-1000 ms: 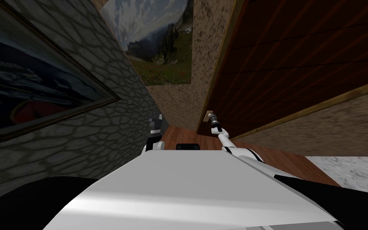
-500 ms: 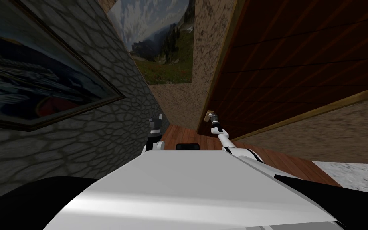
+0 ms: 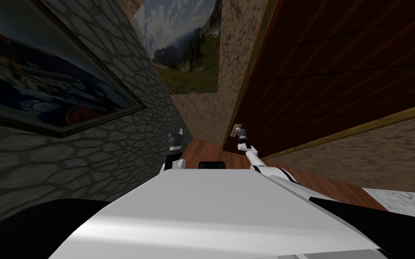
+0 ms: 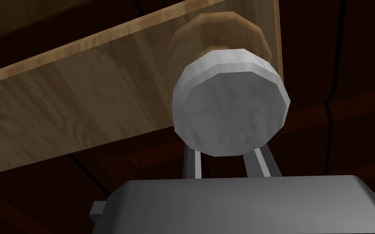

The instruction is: Pull the door open

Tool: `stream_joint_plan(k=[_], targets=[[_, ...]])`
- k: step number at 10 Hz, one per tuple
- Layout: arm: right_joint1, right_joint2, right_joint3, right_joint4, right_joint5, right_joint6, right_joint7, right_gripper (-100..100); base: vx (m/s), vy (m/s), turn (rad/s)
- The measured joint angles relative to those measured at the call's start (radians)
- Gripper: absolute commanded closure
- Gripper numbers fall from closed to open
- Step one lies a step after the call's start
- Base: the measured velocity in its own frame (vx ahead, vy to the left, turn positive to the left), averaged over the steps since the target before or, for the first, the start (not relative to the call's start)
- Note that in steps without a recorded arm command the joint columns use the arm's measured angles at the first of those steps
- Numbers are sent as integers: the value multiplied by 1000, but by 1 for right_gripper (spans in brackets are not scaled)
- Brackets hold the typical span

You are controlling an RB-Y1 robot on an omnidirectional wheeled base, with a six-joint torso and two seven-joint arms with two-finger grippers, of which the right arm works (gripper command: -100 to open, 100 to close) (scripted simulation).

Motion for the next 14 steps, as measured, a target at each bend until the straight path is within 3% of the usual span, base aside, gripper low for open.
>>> stream_joint_plan(k=[6, 8, 9, 11, 14], targets=[[-4, 1, 10, 9, -93, 5, -143, 100, -57, -30, 89], [11, 13, 6, -23, -133, 21, -185, 100, -58, -30, 62], [7, 11, 9, -16, -151, 21, -209, -100, -75, -29, 49], [21, 32, 1, -44, -190, 37, -251, -100, -117, -30, 12], [20, 61, -5, -59, -245, 39, -322, -100, -115, -24, 61]])
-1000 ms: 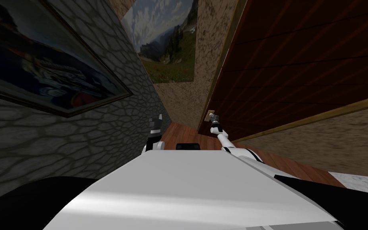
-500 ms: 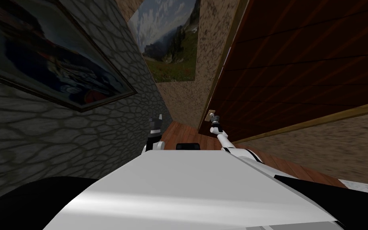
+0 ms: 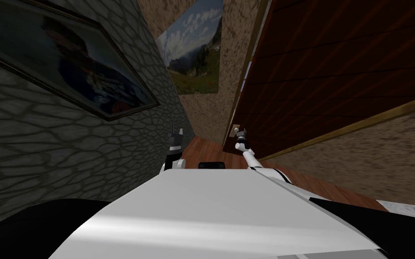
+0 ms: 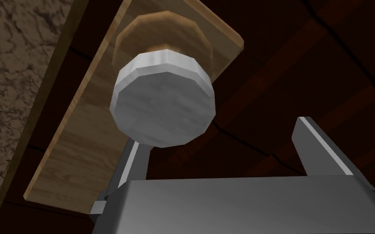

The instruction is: Pull the door open

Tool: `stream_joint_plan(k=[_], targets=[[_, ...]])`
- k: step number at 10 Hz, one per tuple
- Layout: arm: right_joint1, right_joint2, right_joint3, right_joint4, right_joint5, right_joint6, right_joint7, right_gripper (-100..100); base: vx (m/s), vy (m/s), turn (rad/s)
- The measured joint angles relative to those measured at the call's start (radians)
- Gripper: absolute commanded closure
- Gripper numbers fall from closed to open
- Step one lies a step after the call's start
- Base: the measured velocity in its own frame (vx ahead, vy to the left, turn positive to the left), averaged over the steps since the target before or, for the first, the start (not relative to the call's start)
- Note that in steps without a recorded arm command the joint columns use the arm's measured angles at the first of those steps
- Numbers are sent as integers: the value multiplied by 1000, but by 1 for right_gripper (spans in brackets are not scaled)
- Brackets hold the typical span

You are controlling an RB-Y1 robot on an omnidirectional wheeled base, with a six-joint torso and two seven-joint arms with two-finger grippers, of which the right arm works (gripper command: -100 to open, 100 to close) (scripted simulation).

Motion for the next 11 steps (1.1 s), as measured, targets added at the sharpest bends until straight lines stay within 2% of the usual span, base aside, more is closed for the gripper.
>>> stream_joint_plan(k=[1, 4, 6, 8, 11], targets=[[4, 15, 3, -15, -18, 4, -27, -100, -75, -16, 83], [-12, 66, 6, -31, -76, 0, -103, -100, -90, -25, 50], [-7, 92, 2, -60, -117, 11, -153, -100, -103, -34, 47], [-16, 112, 5, -57, -155, 8, -209, -100, -99, -35, 41], [-13, 144, 4, -80, -203, 12, -274, -100, -88, -28, 37]])
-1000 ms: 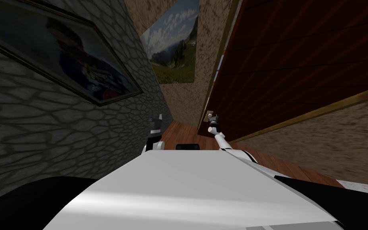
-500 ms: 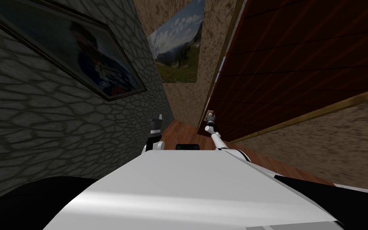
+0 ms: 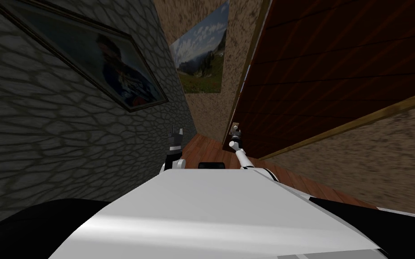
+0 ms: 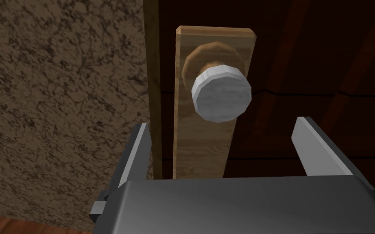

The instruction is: Pull the door open

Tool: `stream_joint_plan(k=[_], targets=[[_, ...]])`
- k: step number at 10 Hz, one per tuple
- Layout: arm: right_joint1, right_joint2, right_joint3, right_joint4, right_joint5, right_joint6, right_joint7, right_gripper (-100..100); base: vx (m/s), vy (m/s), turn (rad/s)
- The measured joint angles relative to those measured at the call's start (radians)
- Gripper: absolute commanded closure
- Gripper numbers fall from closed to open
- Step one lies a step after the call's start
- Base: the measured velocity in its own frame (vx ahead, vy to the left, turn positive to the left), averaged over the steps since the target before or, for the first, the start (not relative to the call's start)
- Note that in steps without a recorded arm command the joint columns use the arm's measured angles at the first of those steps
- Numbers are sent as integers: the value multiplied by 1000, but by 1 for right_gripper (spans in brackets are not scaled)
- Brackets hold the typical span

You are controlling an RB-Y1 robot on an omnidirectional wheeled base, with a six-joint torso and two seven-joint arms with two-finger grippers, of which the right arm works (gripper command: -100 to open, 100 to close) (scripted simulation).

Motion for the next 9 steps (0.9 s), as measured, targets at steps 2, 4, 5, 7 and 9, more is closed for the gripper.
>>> stream_joint_plan(k=[2, 4, 5, 7, 9], targets=[[4, 24, -5, -24, -32, 10, -34, -100, -68, -11, 15], [13, 0, -9, -26, -39, 14, -52, -100, 100, 3, 177], [9, -26, -15, -9, -45, 13, -72, -100, 169, -1, 154], [29, -71, -24, -4, -55, 10, -108, -100, 193, -25, 144], [50, -103, -36, -16, -64, 14, -131, -100, 85, -19, 58]])
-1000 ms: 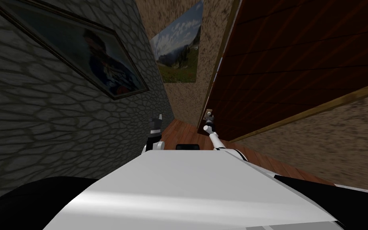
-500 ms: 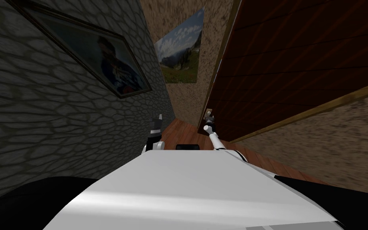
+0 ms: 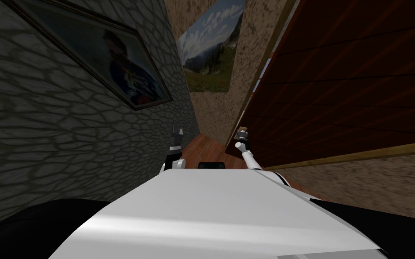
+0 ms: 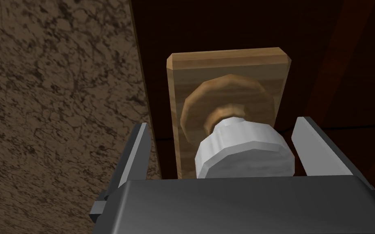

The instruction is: Pull the door open

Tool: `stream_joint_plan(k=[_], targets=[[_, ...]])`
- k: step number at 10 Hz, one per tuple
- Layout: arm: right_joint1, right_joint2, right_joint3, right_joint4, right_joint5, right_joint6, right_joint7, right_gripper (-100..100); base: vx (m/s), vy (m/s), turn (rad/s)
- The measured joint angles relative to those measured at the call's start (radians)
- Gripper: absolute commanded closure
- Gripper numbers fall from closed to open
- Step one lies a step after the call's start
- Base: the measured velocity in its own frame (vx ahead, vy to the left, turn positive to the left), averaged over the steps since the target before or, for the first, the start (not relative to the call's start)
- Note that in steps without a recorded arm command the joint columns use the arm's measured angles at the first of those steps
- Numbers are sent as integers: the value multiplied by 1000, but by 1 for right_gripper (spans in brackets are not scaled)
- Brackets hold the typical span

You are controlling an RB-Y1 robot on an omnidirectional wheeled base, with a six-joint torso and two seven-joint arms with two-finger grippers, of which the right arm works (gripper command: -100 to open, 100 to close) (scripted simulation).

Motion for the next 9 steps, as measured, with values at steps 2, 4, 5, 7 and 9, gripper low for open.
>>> stream_joint_plan(k=[2, 4, 5, 7, 9], targets=[[1, -3, -2, 1, -1, -1, -2, 100, -11, -1, -13], [1, -1, -1, 1, 0, 1, 0, 100, -15, 1, 8], [1, -1, 0, 2, 0, 3, 0, 100, 0, 0, 0], [2, 0, 0, 2, 0, 3, 0, 100, -81, -8, 67], [8, -25, 16, -10, 0, 5, -23, 100, -259, -58, 189]])
